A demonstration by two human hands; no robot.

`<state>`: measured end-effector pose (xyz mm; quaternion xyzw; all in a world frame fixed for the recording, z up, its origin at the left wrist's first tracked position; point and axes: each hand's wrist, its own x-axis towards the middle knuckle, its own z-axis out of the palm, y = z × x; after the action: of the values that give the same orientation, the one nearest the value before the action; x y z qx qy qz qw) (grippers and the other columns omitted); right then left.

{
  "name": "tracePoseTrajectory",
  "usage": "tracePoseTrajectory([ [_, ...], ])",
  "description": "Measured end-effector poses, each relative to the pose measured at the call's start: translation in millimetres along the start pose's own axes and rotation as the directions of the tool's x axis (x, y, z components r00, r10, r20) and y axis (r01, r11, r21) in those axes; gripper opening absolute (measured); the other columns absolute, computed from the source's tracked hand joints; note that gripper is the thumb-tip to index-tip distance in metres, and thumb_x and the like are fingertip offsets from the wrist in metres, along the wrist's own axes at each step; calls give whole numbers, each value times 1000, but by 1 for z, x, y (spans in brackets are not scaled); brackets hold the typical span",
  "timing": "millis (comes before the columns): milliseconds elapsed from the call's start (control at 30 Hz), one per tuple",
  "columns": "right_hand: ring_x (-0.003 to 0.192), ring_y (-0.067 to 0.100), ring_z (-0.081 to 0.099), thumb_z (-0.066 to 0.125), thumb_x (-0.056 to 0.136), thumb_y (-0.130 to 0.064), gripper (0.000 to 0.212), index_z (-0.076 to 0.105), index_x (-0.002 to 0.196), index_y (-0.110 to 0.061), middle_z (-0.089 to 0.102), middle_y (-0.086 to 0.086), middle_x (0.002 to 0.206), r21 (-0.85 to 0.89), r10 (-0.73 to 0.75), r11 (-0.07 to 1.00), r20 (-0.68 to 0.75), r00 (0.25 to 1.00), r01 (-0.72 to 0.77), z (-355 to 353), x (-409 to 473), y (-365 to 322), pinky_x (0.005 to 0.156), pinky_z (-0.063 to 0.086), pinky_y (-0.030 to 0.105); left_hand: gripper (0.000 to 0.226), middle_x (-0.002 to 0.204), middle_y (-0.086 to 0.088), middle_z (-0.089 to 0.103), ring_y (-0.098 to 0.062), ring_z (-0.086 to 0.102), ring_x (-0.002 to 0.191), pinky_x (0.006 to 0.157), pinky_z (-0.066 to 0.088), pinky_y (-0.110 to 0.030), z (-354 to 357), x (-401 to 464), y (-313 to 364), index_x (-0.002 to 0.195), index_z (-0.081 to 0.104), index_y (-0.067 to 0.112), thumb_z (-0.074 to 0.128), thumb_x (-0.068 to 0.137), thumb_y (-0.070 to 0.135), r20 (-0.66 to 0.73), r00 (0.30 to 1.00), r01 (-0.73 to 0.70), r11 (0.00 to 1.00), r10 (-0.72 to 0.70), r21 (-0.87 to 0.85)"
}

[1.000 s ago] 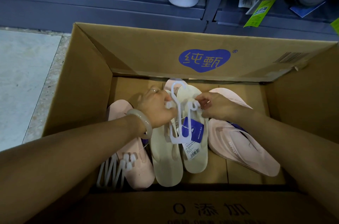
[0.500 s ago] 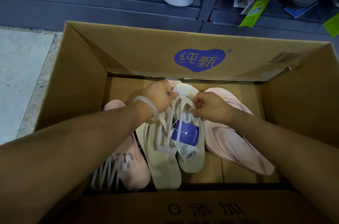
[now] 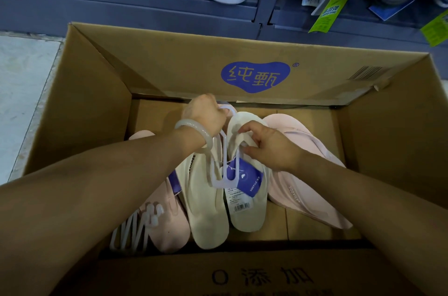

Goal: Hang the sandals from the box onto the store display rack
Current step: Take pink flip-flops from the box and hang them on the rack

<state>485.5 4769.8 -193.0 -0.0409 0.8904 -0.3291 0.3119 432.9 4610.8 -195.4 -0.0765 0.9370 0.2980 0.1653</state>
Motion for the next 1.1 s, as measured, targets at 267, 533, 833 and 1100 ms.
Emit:
tracePoseTrajectory([
  [267,87,11,54,64,85,-23,34,50,117,-22,51,-15,83,130,73,990,-149,986,-54,5,5,-3,64,44,18,24,74,-2,50,-23,48,74,60,32,-30,3,2,-3,73,47,13,55,89,30,-35,999,20,997,-22,-69],
  [533,114,18,48,64,85,-25,40,50,122,-21,44,5,125,-245,-33,969,-186,982,-14,-1,5,-1,85,46,25,31,76,0,50,-23,51,78,67,39,-31,-1,6,-9,65,39,21,54,90,32,-10,1000,3,995,-4,-99],
  [833,105,23,53,65,81,-15,23,64,102,-6,64,9,107,-338,-216,933,-255,942,123,0,11,-9,82,35,22,33,66,4,44,-23,50,78,66,36,-29,1,8,-12,62,37,21,55,89,29,-12,1000,1,994,-2,-114],
  [1100,99,18,57,70,78,-17,33,44,97,-20,60,5,108,-107,-70,993,-264,962,43,3,11,-9,80,47,26,33,75,-2,52,-27,56,84,70,42,-31,0,5,-13,63,37,21,54,89,29,-27,1000,-17,989,13,-147],
])
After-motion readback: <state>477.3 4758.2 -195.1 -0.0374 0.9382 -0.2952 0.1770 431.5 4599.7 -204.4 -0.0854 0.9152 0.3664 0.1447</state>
